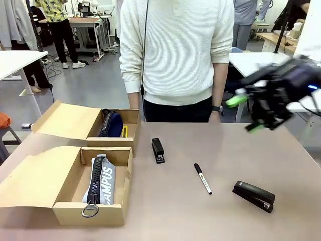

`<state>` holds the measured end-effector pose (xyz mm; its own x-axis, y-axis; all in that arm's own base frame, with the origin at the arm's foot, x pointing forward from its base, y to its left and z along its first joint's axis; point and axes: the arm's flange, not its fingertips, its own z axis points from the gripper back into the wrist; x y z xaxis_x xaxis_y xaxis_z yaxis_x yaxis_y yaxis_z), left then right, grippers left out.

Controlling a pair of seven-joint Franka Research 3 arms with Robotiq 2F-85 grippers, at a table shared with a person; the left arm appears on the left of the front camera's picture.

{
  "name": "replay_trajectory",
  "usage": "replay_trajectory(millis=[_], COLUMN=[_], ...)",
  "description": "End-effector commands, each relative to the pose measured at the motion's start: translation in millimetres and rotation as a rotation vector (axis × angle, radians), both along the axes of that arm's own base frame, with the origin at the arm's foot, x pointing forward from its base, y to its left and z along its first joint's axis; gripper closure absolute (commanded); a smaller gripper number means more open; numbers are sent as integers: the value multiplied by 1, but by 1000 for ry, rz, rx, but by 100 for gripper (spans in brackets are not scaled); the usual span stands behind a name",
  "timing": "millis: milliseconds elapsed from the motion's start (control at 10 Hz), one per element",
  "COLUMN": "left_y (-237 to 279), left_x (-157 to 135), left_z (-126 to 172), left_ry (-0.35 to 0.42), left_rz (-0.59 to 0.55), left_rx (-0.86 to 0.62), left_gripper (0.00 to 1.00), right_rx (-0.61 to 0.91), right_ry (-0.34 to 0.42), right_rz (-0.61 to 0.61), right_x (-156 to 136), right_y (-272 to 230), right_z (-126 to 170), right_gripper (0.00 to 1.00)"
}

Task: Place items inside the box.
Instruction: Pick up a Pencil pouch or Stapler and place it inside the Mailer Box closest to the robot.

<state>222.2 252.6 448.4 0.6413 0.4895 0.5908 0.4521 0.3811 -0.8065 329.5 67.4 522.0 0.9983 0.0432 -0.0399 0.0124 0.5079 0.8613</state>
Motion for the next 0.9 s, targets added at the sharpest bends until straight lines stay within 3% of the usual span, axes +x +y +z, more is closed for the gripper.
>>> replay_trajectory(millis=[0,200,300,400,500,600,800], left_y=[-1,-1,-1,-1,-1,-1,-1], left_x=[1,1,1,1,1,1,1], left_z=[2,2,2,2,2,2,2], left_ry=[-32,-32,-32,-32,-32,-32,-32], left_rz=[2,2,2,2,2,2,2], left_rx=[-5,-5,-5,-5,-5,-5,-5], left_gripper=[0,0,0,0,0,0,0], right_rx=[215,468,567,586,558,531,531], right_ry=[117,10,-109,-195,-233,-83,-83], right_rz=[-173,-172,-123,-168,-217,-226,-226], right_x=[1,-22,-43,-61,-69,-24,-24], right_y=[-73,-117,-134,-144,-137,-169,-169], right_z=[-49,-112,-141,-160,-163,-125,-125], right_gripper=[0,0,0,0,0,0,0])
